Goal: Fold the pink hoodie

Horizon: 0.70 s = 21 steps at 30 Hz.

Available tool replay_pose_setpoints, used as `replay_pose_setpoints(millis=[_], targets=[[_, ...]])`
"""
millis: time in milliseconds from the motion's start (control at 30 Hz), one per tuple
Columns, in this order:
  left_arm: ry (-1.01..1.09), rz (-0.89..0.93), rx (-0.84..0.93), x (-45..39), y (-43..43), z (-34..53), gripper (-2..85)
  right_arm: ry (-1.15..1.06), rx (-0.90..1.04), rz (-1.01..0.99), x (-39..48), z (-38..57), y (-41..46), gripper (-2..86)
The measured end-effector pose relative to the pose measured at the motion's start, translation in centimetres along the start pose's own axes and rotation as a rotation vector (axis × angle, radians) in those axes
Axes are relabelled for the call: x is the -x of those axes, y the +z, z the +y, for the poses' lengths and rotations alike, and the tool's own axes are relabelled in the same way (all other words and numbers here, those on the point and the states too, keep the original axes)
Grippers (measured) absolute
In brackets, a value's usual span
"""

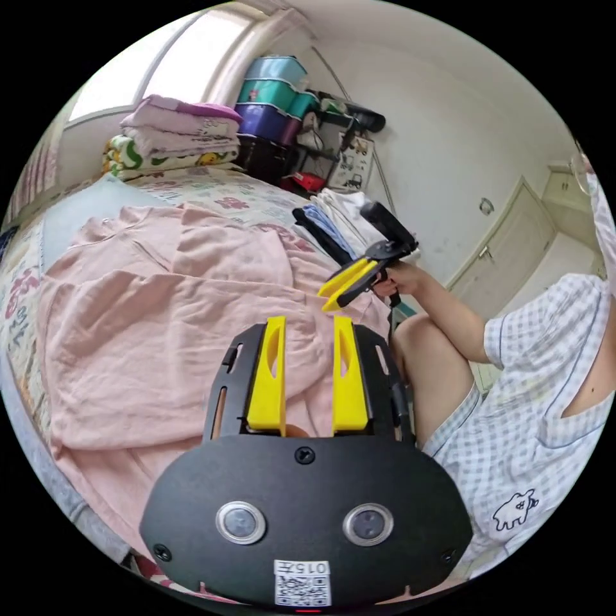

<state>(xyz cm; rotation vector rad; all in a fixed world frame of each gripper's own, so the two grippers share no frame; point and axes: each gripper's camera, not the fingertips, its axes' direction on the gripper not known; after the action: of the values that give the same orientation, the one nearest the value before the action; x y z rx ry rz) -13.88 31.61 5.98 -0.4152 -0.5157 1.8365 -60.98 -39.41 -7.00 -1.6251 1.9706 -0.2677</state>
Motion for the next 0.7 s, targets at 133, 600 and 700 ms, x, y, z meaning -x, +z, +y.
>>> replay_pose_setpoints(millis=[133,600,700], targets=[[0.095,0.042,0.088,-3.9,5.2,-0.5,13.7,0.08,-0.061,-0.087,-4.4,1.3,-0.1,4.0],[0.067,-0.109,0.021,-7.8,7.3,1.7,18.4,0.099,-0.331,-0.446,-11.8,7.5,-1.6,0.4],[0.058,-0.192,-0.034,-8.7,7.0,2.5,19.4,0.099,-0.387,-0.576,-12.8,7.5,0.1,0.3]])
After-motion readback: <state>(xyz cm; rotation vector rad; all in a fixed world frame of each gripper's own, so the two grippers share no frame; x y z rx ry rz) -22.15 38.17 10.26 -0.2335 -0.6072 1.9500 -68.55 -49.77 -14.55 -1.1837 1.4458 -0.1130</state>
